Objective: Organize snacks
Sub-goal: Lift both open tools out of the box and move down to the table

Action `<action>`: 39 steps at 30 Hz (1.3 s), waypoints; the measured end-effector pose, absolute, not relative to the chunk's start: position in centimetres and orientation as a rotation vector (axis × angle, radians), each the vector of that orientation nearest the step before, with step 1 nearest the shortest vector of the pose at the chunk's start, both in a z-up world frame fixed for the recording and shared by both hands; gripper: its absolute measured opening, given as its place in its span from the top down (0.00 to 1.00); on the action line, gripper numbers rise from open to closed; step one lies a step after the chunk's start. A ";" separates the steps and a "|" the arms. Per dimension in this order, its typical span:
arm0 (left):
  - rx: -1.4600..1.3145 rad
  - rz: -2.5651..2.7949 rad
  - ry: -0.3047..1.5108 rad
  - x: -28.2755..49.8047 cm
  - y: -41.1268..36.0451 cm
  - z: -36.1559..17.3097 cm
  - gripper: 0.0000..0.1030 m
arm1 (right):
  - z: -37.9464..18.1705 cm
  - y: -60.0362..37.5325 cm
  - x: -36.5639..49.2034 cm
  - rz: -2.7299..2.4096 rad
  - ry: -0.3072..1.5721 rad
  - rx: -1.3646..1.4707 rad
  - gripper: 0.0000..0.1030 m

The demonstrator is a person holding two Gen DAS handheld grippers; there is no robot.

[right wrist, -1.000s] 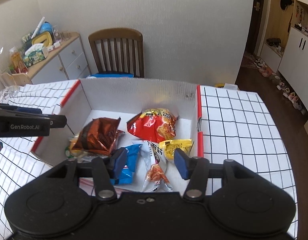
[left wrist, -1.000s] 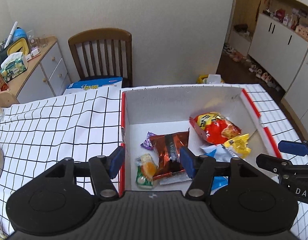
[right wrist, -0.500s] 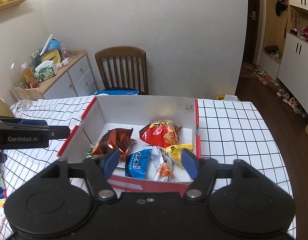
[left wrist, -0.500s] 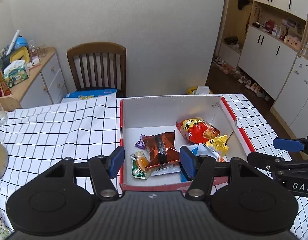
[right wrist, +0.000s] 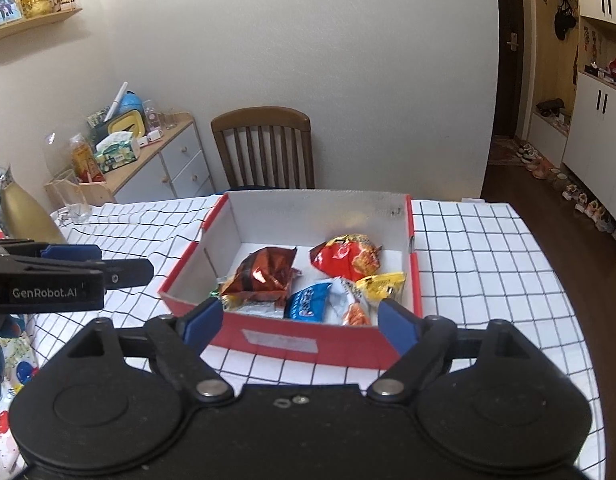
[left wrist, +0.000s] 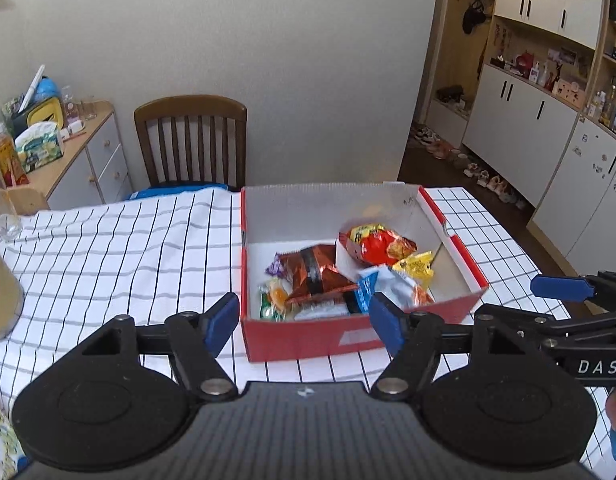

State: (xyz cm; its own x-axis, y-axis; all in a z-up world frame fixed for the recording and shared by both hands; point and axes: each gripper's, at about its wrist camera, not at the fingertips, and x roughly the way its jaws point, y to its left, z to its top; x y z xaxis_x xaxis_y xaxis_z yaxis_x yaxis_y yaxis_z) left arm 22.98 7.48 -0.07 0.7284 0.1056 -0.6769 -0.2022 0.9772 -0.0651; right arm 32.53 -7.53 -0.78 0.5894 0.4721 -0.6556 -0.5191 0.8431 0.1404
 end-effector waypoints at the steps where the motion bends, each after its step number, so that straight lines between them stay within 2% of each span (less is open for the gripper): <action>1: -0.139 0.176 0.736 22.6 7.5 -0.1 0.31 | -0.9 -7.6 32.2 0.580 0.744 -0.061 0.16; 3: -0.136 0.181 0.737 21.7 7.4 -0.4 0.31 | -1.2 -7.8 31.8 0.584 0.752 -0.046 0.15; 5: -0.146 0.177 0.738 20.8 7.3 -0.8 0.31 | -1.5 -8.0 31.3 0.581 0.750 -0.026 0.08; 8: -0.158 0.178 0.746 19.6 7.3 -1.5 0.21 | -1.9 -8.4 30.6 0.578 0.750 0.006 0.06; 11: -0.153 0.198 0.727 18.3 7.0 -2.0 0.20 | -2.3 -8.4 30.0 0.567 0.753 0.016 0.02; 30: -0.175 0.201 0.880 14.3 6.2 -8.2 0.20 | -7.0 -7.9 28.1 0.490 0.875 0.026 0.02; 39: -0.280 0.203 1.034 13.7 5.8 -11.7 0.20 | -10.4 -7.3 28.9 0.413 0.967 0.030 0.05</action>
State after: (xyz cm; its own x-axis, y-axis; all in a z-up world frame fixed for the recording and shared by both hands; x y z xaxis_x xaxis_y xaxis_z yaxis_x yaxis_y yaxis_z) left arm 13.68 5.84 -11.68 0.4976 0.0338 -0.8668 -0.2959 0.9459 -0.1330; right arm 28.94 -7.27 -10.36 0.4966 0.3542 -0.7924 -0.3280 0.9218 0.2065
